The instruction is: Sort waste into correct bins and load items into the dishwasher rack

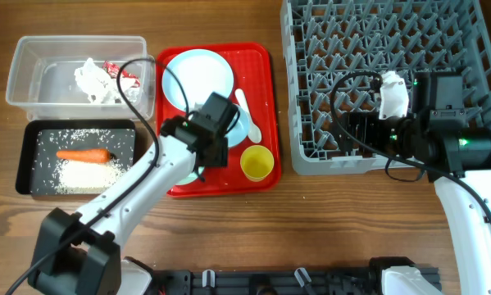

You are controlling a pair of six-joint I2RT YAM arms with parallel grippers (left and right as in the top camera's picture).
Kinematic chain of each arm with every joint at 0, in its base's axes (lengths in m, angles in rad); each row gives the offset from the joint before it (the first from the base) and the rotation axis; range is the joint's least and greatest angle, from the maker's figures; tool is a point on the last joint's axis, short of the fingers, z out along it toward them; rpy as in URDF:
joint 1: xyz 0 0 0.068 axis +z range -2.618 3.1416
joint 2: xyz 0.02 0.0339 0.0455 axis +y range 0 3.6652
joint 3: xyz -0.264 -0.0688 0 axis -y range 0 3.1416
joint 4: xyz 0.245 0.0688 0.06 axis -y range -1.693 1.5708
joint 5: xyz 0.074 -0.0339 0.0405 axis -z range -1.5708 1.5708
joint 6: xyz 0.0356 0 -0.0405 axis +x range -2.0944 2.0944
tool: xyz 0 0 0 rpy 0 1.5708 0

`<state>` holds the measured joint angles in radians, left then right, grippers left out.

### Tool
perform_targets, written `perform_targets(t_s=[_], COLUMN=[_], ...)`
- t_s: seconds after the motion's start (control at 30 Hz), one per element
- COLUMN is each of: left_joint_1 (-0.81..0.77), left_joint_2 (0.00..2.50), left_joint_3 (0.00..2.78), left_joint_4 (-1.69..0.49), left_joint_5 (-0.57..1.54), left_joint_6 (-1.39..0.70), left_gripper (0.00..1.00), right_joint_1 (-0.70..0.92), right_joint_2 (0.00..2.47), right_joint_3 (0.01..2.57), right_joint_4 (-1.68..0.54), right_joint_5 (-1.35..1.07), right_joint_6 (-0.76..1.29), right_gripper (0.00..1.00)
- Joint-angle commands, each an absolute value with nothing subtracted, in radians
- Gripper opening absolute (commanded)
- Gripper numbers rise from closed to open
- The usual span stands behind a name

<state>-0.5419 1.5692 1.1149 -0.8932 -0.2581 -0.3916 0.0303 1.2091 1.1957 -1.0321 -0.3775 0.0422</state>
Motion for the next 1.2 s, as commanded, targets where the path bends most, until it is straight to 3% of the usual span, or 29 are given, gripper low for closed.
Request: perform_targets(t_s=[0.0,0.13,0.4,0.8,0.87,0.93,1.07,1.17], left_joint_1=[-0.545,-0.545,-0.581,-0.625,-0.625,-0.625,-0.624,-0.625], left_joint_2=[1.567,1.594,1.827,1.911,1.935,1.951,1.953,1.952], left_joint_3=[1.266,1.282,1.282,1.281,1.281,1.281,1.281,1.282], left_joint_4=[-0.846,-0.702,-0.593,-0.561,-0.560,-0.558,-0.543,-0.499], left_joint_5=[-0.247,-0.158,-0.116,-0.094,-0.094,-0.094,-0.104,-0.105], left_joint_6=[-0.229,-0.129,-0.077,-0.075,-0.075,-0.076,-0.086,-0.086], left_gripper=[0.85,0.86,0.78,0.67,0.59,0.42,0.19,0.06], right_joint_1=[0.035,0.035,0.035,0.035,0.035,0.035,0.035,0.035], right_joint_2=[1.214,1.214,1.214,1.214,1.214,1.214,1.214,1.214], right_joint_3=[1.202,1.202,1.202,1.202,1.202,1.202,1.202,1.202], right_joint_4=[-1.026,-1.027,-1.028,-1.020,-1.015,-1.015,-1.015,-1.015], right_joint_5=[-0.383,-0.383,-0.383,-0.383,-0.383,-0.383,-0.383,-0.383], right_joint_6=[0.029,0.029,0.038,0.037,0.036,0.037,0.037,0.037], right_gripper=[1.00,1.00,1.00,1.00,1.00,1.00,1.00,1.00])
